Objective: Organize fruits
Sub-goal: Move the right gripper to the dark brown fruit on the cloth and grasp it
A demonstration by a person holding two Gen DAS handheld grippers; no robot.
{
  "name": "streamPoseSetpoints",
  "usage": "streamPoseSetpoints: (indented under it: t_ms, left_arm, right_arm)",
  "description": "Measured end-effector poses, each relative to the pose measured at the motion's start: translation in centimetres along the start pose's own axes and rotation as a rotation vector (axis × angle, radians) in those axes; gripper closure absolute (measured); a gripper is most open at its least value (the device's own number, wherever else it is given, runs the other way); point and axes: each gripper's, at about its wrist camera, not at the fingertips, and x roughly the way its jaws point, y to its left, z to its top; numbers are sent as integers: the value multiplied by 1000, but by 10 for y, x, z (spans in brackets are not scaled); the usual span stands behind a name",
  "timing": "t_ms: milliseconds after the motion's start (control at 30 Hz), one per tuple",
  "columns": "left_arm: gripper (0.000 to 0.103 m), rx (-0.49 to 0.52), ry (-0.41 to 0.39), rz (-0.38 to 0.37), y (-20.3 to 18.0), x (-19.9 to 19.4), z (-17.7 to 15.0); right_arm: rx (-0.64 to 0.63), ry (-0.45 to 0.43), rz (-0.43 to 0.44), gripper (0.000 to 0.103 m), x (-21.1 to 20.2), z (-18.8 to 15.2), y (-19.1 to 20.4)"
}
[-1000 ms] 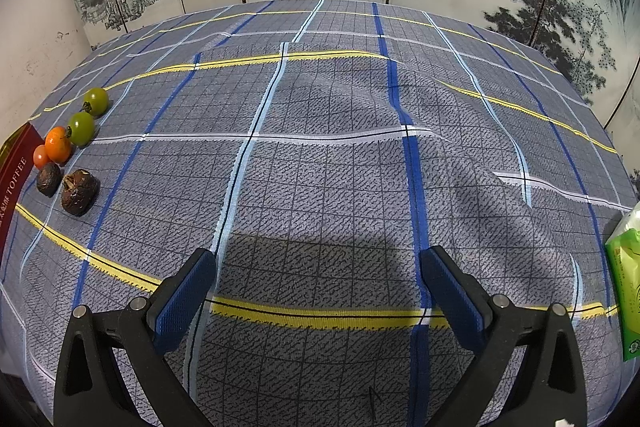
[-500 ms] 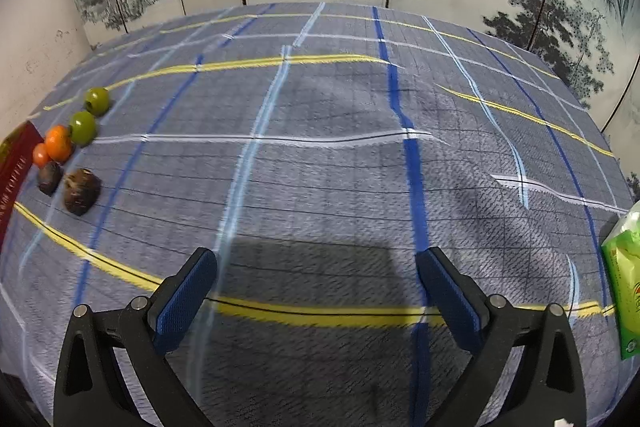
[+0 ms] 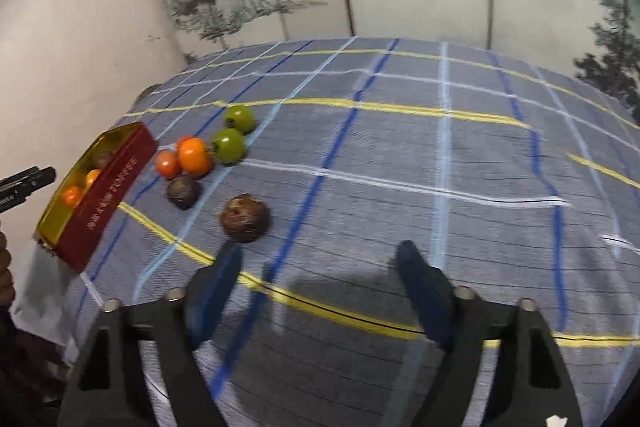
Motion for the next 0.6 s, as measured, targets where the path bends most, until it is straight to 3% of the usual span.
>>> streamPoseSetpoints:
  t_ms: [167, 500, 533, 600]
  left_arm:
    - [25, 19, 7, -19, -9, 1, 0]
    - [24, 60, 15, -38, -25, 5, 5]
    - [25, 62, 15, -39, -26, 5, 6]
    - [24, 65, 14, -42, -26, 5, 7]
  right_arm:
    - [-70, 7, 71, 35, 8, 9, 26]
    - [-219, 63, 52, 36, 46, 20, 54]
    - [-225, 69, 52, 38, 50, 20, 55]
    - [-236, 93, 41, 56, 57, 19, 56]
